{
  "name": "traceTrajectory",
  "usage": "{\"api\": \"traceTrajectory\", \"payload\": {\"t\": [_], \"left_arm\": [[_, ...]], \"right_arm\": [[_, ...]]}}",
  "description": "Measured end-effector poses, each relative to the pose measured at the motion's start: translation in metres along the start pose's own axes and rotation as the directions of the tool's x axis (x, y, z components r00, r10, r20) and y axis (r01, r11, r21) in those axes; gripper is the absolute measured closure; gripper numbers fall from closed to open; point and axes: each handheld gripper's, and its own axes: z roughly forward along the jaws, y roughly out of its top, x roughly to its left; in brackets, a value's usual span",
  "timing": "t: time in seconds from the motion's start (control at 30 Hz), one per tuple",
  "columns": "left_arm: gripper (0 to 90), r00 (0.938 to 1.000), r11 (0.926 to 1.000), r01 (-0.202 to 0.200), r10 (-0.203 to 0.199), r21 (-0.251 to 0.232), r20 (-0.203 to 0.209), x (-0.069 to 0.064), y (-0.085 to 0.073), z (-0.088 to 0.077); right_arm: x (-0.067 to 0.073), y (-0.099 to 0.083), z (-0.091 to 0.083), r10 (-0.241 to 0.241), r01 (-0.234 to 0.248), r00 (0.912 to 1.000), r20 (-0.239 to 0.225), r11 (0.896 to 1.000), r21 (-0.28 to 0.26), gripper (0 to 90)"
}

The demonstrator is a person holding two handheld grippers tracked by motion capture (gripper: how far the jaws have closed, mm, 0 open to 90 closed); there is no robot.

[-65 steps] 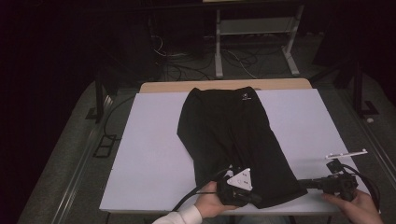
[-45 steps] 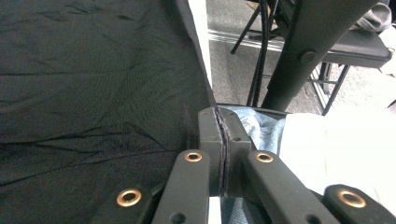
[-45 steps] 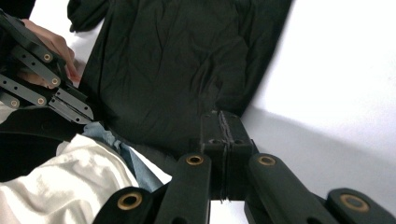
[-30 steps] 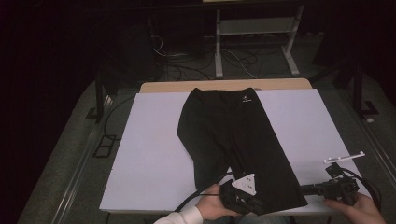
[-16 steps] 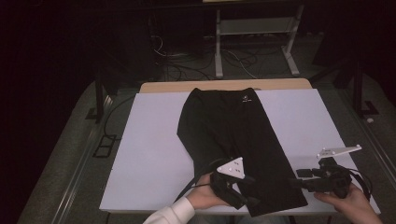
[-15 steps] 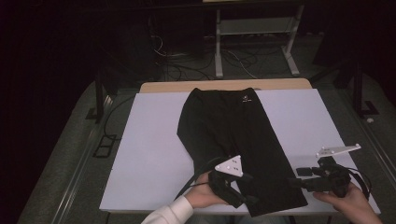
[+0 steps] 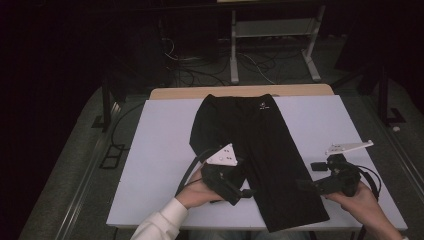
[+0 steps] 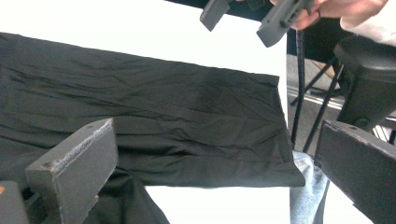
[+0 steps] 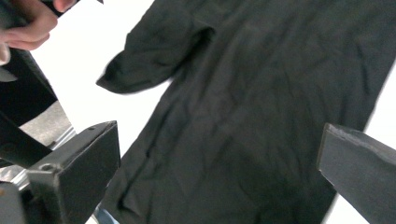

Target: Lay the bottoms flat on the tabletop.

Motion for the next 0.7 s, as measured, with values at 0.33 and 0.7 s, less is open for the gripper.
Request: {"api": "traceTrajectory", "payload": {"t": [0.33,0.7], "left_arm": [[0.0,0.9953,0.9975,0.044,-0.049,-0.055,-0.084,0.015,-0.013,-0.026],[0.0,0.9728,0.9808,0.139,-0.161,-0.137,-0.167,0.039,-0.039,-0.05]], "right_arm": [[0.021,0.02,0.026,-0.054,0.054,0.9955,-0.077,0.999,-0.005,0.0],[0.047,0.033,0.065,-0.103,0.11,0.9841,-0.144,0.993,0.035,0.8]]}}
